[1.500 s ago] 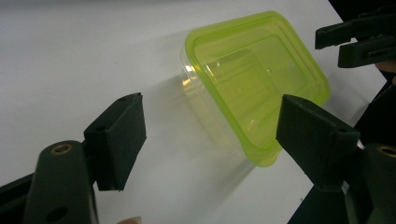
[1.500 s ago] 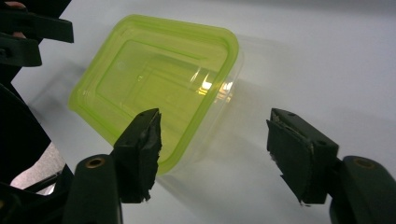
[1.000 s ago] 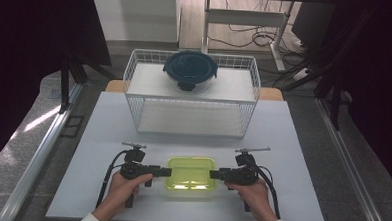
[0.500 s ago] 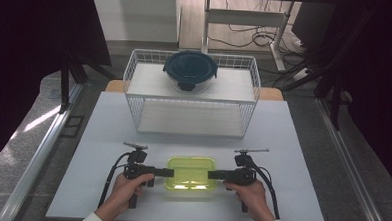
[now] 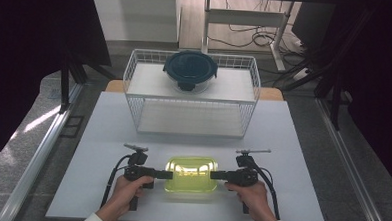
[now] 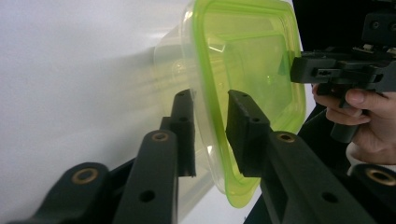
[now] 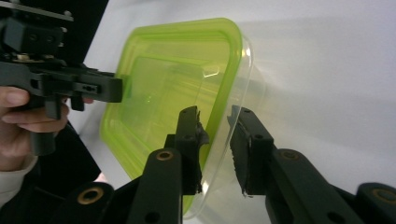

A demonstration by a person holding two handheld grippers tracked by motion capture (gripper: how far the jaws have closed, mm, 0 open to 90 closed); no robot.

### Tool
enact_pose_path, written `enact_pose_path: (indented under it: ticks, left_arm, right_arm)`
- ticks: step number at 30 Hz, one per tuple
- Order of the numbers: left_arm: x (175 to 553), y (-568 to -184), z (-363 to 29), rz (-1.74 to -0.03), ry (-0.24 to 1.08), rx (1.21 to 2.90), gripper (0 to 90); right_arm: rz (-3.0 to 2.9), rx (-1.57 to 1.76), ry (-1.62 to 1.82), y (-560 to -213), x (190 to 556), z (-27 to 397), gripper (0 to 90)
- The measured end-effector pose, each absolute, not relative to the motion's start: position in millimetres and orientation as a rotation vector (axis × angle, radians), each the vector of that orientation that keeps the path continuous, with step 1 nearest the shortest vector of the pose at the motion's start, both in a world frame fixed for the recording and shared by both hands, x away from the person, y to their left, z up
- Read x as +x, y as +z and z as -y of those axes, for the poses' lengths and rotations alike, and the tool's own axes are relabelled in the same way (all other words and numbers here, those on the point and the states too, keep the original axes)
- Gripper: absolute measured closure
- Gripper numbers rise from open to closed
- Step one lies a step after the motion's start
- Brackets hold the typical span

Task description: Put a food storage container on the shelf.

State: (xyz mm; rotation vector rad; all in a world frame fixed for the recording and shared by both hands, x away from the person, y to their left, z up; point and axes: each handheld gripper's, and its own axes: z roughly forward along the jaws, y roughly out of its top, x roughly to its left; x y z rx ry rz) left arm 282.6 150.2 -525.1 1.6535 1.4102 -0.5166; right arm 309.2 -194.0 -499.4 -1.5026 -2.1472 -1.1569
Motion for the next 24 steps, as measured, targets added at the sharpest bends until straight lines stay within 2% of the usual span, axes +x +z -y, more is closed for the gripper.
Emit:
enact_pose_path:
  ticks: [7, 24]
  left_arm:
    - [280, -519, -151, -1.391, -0.471, 1.664, 79.3]
    - [269, -495, -152, -1.320, -0.356, 1.685, 79.9]
  right_arm:
    - [2.183, -1.478, -1.201, -492, 305, 195, 76.5]
    - [2.264, -1.420, -1.280, -471, 297, 193, 77.1]
